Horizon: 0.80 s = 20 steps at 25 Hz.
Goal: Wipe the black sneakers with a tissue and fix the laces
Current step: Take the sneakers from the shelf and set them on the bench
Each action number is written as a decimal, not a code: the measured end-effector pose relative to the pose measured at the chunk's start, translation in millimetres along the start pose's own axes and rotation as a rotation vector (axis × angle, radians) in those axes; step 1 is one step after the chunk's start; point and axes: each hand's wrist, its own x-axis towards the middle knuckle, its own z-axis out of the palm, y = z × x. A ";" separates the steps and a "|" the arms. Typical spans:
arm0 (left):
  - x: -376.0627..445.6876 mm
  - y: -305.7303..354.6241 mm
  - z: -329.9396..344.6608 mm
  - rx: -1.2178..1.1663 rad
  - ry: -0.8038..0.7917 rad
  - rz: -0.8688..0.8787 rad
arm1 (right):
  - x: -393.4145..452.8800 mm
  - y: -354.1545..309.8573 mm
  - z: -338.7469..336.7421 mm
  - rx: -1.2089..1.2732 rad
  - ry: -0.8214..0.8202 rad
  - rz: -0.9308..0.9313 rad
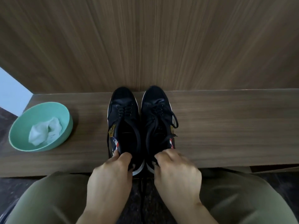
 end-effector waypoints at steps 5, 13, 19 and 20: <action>-12.3 -2.6 9.2 -0.010 0.124 0.002 | -5.6 0.6 3.1 -0.083 0.052 -0.003; -21.1 1.0 14.8 -0.105 0.161 -0.083 | -7.5 -7.0 -0.1 -0.183 0.015 -0.032; -17.2 -8.4 18.2 -0.121 0.113 -0.052 | -4.3 -6.6 3.1 -0.225 0.010 -0.061; -16.3 -9.2 17.0 -0.116 0.104 -0.044 | -3.6 -7.4 1.6 -0.218 0.008 -0.069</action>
